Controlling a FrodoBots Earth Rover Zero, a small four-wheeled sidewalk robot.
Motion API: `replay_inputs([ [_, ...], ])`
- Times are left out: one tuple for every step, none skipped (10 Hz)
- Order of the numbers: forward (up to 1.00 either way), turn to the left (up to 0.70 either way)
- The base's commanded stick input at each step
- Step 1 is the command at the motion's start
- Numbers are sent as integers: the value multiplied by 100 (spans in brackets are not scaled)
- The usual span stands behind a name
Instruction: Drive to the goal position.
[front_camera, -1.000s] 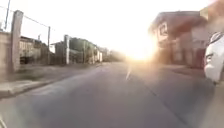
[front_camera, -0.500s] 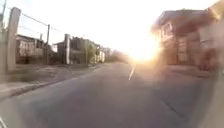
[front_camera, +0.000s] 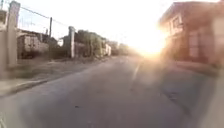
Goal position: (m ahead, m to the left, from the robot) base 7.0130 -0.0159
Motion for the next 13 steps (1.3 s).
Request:
replay_inputs([
  [100, -28],
  [100, -28],
  [100, -28],
  [100, -28],
  [100, -28],
  [100, -28],
  [100, -28],
  [100, -28],
  [100, -28],
  [100, -28],
  [100, -23],
  [100, 12],
  [100, 12],
])
